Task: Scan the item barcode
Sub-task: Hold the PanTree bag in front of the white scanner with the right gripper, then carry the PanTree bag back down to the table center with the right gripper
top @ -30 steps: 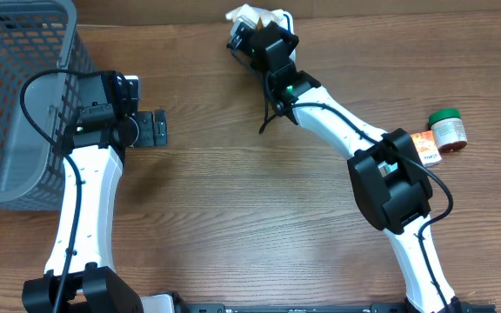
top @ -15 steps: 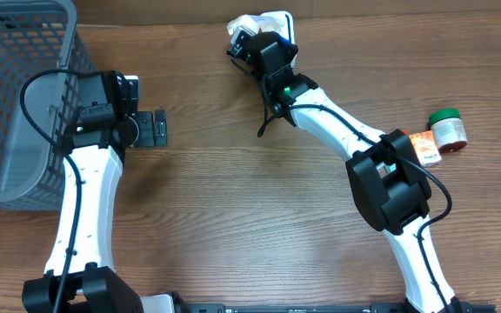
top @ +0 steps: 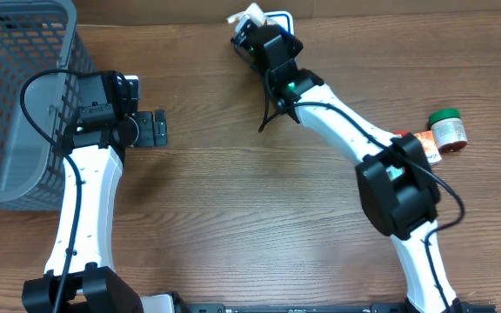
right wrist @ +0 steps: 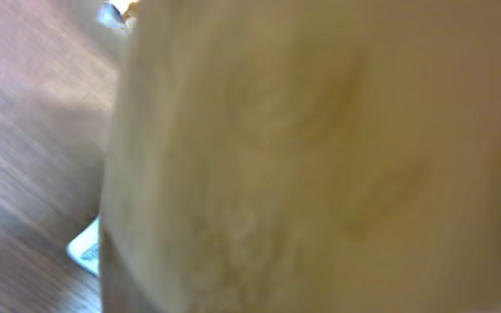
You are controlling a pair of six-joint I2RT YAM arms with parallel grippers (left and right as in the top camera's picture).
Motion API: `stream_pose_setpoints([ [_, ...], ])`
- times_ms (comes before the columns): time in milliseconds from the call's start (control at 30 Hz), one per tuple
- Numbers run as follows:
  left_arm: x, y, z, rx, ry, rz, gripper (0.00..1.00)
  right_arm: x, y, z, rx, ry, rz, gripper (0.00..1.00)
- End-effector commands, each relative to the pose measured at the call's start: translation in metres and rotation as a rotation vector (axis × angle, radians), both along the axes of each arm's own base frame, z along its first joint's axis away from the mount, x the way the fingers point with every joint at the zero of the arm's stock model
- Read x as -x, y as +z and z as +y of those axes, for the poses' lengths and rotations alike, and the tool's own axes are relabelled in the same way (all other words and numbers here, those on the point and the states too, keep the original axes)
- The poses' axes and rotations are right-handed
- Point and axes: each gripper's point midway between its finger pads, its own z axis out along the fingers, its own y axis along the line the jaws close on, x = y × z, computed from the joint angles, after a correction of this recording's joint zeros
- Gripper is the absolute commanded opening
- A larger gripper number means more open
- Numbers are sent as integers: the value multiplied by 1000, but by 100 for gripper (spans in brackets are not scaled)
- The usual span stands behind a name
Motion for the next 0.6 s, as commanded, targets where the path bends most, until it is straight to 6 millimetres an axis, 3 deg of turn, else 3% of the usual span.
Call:
stream_pose_setpoints([
  [0,1,-6,0,-1,-20,19,100,14,96,-15,-129,-31,-121,3],
  [200,1,-6,0,-1,-20,19,100,44,155,-36,-228,-62,-134,3],
  [333,1,-6,0,-1,-20,19,100,70,173,-45,-271,-48,-80,3],
  [467,1,-6,0,-1,-20,19,100,102,163,-46,-283,2,68,3],
  [567,1,-6,0,-1,-20,19,100,128,129,-45,-232,56,249,4],
])
